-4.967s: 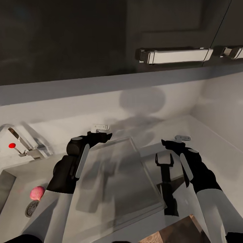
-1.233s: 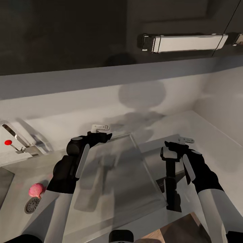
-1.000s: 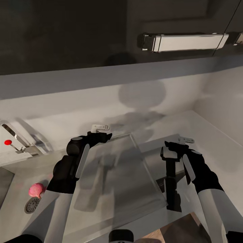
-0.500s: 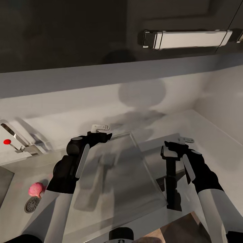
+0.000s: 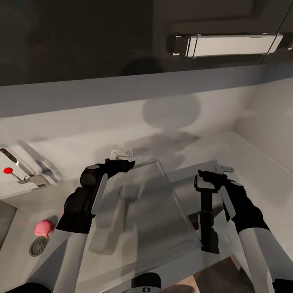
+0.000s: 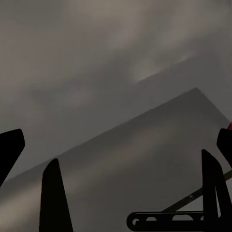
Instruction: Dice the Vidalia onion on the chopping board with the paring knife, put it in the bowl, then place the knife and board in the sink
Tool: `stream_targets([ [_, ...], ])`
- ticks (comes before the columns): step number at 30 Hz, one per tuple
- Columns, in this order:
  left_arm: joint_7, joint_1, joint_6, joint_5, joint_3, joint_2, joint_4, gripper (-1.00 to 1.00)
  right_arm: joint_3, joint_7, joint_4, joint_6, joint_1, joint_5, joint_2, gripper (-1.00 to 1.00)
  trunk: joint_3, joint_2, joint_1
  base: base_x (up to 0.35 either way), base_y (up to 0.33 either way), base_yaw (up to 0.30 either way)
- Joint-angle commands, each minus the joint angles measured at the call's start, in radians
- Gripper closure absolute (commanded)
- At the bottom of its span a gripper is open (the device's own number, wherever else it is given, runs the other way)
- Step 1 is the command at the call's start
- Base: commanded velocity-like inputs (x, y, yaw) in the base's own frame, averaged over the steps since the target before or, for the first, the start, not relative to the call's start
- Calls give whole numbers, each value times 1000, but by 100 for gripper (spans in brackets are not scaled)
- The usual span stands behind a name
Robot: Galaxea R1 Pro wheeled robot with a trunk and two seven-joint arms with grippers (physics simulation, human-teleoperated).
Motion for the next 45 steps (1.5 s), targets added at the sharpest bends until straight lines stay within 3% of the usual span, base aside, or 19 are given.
stream_targets([
  [1, -3, -1, 5, 0, 1, 0, -1, -100, -2, 3, -1, 5, -1, -3, 0, -100, -2, -2, 1, 0, 0, 0],
  [45, -3, -1, 5, 0, 1, 0, -1, -100, -2, 3, -1, 2, -1, -3, 0, -100, -13, -2, 1, 0, 0, 0],
])
